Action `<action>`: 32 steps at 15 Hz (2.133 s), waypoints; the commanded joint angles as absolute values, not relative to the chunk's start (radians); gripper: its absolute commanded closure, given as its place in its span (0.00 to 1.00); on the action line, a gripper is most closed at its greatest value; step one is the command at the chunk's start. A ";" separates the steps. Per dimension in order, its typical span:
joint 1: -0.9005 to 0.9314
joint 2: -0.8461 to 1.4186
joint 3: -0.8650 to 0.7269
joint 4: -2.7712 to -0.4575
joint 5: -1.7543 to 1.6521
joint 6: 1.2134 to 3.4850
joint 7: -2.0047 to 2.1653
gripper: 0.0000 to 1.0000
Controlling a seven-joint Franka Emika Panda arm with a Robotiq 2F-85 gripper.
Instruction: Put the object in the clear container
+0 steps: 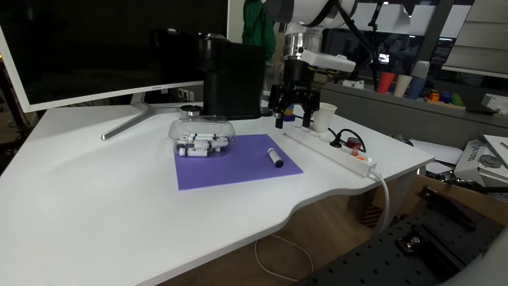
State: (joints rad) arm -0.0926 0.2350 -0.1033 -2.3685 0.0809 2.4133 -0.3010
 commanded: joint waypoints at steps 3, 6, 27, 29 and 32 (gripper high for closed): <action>-0.112 0.254 -0.084 -2.368 0.071 2.434 -0.278 0.00; -0.105 0.305 -0.083 -2.357 0.060 2.455 -0.250 0.00; -0.220 0.500 0.063 -2.310 0.116 2.823 -0.276 0.88; -0.231 0.485 0.081 -2.311 0.116 2.840 -0.284 0.94; -0.241 0.460 0.120 -2.307 0.114 2.881 -0.299 0.93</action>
State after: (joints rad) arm -0.2167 0.4955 0.0759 -2.3120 0.1036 2.8608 -0.2797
